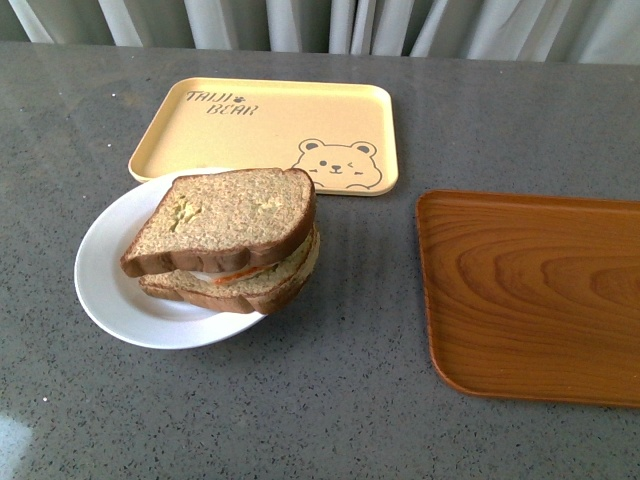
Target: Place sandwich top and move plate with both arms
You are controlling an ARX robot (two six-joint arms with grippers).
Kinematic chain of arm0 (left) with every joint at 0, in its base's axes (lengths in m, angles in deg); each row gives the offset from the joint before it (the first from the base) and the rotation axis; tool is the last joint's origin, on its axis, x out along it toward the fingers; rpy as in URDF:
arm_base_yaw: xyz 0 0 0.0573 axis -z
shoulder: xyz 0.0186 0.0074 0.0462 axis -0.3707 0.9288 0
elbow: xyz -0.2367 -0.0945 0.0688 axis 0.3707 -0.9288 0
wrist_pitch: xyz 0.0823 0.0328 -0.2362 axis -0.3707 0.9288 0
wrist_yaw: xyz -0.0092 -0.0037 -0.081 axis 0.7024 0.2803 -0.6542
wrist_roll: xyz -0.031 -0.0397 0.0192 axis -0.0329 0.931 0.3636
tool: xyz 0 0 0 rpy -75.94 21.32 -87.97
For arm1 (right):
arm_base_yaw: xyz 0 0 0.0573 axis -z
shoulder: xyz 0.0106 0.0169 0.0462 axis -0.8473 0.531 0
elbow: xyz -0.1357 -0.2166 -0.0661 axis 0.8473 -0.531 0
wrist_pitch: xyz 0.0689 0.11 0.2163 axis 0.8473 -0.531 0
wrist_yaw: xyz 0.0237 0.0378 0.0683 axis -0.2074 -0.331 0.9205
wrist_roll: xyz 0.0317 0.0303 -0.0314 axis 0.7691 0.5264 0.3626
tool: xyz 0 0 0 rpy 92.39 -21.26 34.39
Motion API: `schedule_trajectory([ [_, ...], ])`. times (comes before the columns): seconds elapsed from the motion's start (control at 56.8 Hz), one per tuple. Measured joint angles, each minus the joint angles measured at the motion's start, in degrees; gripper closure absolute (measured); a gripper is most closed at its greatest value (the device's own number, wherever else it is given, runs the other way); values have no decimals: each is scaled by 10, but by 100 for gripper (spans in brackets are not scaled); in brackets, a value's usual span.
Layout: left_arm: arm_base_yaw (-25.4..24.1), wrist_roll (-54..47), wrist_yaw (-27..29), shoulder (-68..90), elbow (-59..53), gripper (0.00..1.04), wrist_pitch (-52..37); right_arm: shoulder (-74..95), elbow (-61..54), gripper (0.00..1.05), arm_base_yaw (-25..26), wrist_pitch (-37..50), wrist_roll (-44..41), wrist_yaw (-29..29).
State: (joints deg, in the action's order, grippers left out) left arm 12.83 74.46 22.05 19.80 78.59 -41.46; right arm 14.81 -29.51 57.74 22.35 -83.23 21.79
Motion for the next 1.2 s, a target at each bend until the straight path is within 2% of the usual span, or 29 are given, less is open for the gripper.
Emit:
schedule_trajectory([
  [0.194,-52,-24,-47,194,49,9,-115,0,0,9,0,0,0,0],
  [0.282,-54,-47,-63,305,84,9,-141,0,0,9,0,0,0,1],
  [0.476,-54,-38,-95,431,116,9,-234,0,0,9,0,0,0,0],
  [0.916,-85,-39,-134,664,187,9,-317,0,0,9,0,0,0,0],
  [1.198,-104,-34,-160,742,230,9,-336,0,0,9,0,0,0,0],
])
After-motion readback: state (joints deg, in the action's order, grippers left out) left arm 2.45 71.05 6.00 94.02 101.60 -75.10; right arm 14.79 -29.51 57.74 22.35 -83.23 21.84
